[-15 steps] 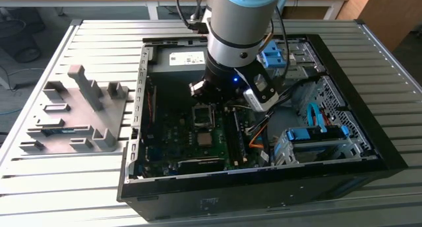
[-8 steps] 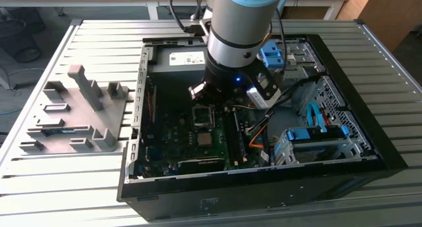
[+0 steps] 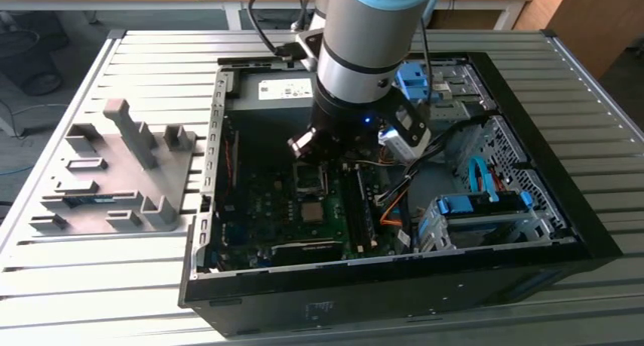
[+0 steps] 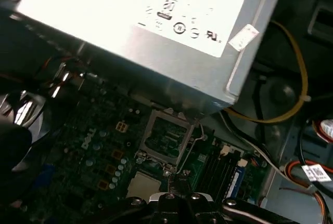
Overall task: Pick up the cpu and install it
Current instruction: 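Close the cpu cover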
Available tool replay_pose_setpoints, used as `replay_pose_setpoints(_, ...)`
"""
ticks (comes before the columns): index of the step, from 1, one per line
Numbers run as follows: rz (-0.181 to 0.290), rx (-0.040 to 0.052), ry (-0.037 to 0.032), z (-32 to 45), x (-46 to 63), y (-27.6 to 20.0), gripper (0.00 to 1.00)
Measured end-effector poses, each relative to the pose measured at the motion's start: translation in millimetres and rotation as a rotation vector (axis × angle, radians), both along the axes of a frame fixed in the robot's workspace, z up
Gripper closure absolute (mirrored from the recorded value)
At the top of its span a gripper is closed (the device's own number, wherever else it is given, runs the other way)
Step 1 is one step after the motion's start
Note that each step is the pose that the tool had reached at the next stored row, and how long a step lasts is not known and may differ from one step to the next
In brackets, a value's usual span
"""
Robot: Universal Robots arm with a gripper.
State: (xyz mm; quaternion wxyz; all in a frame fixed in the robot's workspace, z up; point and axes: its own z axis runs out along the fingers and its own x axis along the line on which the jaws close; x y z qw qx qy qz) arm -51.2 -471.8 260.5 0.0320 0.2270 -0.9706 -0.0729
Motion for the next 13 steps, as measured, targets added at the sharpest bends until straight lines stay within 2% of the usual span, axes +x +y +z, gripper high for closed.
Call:
replay_pose_setpoints(9, 0.162, -0.003, 0.0001, -0.7, 0.0, 0.0, 0.9)
replay_pose_setpoints(11, 0.191, -0.0089, 0.0007, -0.7, 0.0, 0.0, 0.9)
replay_pose_setpoints(13, 0.215, -0.0194, 0.0016, -0.7, 0.1, 0.0, 0.9)
